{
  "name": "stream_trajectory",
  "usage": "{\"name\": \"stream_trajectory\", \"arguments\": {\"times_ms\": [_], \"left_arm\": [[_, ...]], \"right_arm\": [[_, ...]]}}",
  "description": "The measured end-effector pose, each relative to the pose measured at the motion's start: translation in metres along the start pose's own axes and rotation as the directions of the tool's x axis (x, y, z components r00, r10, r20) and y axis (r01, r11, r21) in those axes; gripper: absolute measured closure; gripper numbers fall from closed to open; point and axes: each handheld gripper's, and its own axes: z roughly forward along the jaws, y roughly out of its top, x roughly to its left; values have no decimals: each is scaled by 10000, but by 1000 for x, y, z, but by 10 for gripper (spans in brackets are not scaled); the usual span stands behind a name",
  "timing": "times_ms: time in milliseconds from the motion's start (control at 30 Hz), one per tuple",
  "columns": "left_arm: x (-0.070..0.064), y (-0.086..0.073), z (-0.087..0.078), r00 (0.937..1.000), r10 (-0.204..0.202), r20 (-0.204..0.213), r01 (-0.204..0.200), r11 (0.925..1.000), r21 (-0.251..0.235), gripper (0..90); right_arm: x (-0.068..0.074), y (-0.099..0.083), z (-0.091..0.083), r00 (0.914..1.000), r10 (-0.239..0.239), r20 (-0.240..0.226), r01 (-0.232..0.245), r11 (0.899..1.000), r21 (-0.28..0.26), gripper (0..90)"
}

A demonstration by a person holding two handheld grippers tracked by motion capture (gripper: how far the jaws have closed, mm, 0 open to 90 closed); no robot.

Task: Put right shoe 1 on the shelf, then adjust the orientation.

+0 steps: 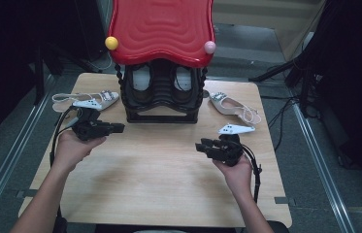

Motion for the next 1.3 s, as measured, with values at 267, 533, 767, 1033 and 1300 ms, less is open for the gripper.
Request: {"name": "stream_trajectory", "arguments": {"times_ms": [267, 533, 767, 1033, 1300], "left_arm": [[17, -18, 10, 9992, -190, -343, 199, 9995, 242, 891], [31, -27, 17, 9974, -259, -670, 280, 9991, 306, 900], [46, -27, 20, 9957, -447, -807, 470, 9985, 276, 900], [69, -23, 17, 9895, -773, -1224, 764, 9970, -120, 900], [96, -15, 15, 9722, -1043, -2099, 1066, 9943, -4, 900]], "right_arm": [[-6, -5, 0, 9998, 169, 76, -168, 9998, -137, 640], [-7, -8, 4, 9996, 231, 131, -230, 9997, -20, 644], [-6, -12, 7, 9998, 171, 101, -172, 9998, 128, 644], [-5, -13, 7, 9998, 158, 146, -161, 9997, 198, 643], [-6, -12, 11, 9997, 237, 113, -240, 9993, 288, 643]]}}
